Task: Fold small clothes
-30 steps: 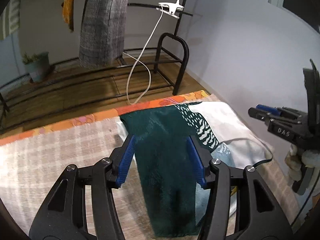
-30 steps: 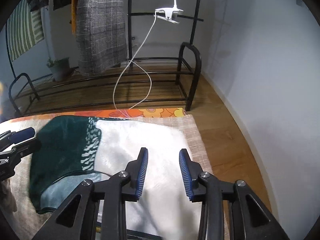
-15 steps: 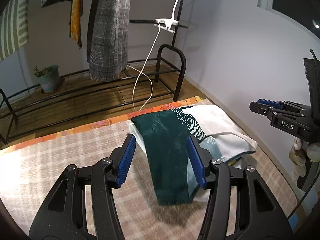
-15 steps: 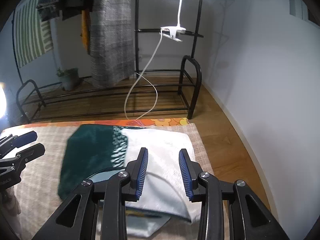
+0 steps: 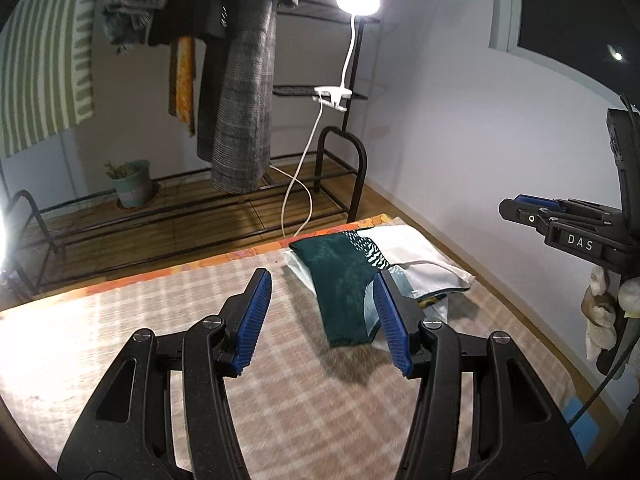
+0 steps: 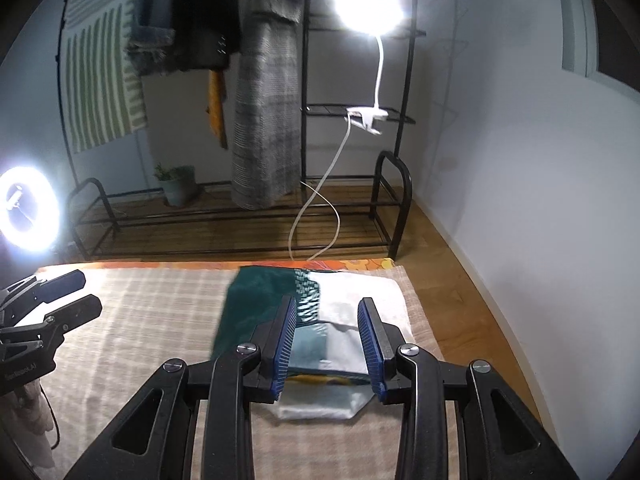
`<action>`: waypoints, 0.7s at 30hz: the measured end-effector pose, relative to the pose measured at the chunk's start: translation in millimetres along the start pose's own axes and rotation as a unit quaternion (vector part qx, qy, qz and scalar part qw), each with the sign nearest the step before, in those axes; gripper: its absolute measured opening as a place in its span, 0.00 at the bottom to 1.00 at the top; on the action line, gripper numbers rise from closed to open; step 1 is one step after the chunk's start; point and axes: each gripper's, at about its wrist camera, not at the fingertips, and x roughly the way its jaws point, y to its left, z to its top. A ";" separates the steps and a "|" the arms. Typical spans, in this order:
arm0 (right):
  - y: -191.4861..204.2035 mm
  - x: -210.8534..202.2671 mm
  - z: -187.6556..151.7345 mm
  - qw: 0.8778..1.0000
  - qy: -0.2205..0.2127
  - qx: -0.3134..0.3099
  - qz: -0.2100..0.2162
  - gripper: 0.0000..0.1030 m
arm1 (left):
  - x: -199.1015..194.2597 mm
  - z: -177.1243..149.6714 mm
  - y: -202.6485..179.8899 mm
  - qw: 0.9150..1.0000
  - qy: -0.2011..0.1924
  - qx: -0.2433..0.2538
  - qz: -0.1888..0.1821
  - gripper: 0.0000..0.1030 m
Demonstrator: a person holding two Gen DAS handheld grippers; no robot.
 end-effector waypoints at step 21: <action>111.1 -134.9 -90.2 0.999 -0.039 0.010 0.008 0.35 | -167.7 -83.5 30.6 0.999 -0.044 0.012 -0.002 0.75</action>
